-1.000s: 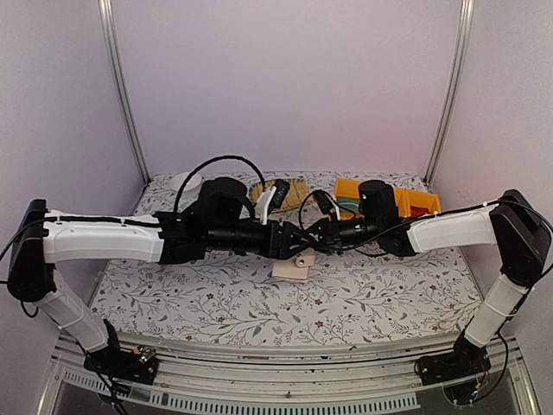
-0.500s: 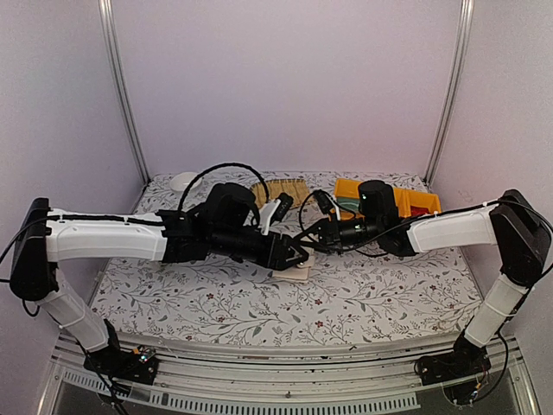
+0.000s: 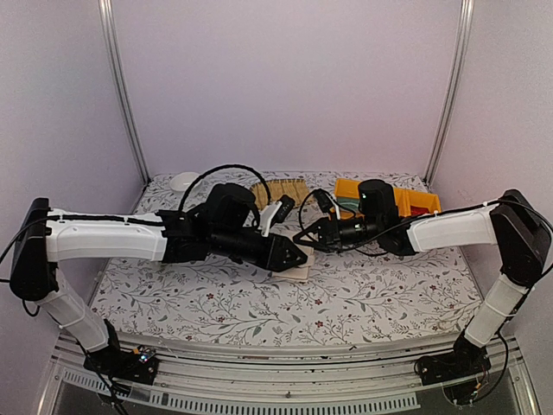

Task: Take the credit cards out of the card holder
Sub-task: Close the snap button on the card holder.

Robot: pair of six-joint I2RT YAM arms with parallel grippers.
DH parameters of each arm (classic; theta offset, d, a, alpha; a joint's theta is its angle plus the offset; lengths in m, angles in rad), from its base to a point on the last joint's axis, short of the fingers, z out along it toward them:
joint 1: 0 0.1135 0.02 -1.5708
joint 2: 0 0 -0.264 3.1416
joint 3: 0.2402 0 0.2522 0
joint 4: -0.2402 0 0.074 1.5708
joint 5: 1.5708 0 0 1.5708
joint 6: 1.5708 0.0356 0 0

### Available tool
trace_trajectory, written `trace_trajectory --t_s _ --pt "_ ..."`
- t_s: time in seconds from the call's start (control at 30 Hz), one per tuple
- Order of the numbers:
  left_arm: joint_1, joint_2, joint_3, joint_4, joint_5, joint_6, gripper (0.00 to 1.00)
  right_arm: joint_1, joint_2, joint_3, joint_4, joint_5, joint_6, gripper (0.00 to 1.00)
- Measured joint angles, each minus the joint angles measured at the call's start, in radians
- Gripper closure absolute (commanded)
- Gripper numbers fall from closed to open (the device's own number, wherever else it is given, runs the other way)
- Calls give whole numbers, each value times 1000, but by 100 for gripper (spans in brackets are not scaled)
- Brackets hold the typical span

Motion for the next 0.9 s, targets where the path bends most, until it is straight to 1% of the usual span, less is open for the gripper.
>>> trace_trajectory --t_s 0.1,0.17,0.3,0.33,0.5,0.9 --pt "0 0 0 0 2 -1 71 0 -1 4 0 0 -1 99" --pt "0 2 0 0 5 0 77 0 -1 4 0 0 -3 99" --pt "0 10 0 -1 14 2 97 0 -1 4 -1 0 -3 99" --pt "0 10 0 -2 17 -2 100 0 -1 4 -1 0 -3 99" --pt "0 10 0 -3 20 1 100 0 -1 4 -2 -12 -10 99" --pt "18 -5 -1 -8 -8 21 100 -4 -16 19 -3 -119 -95 99"
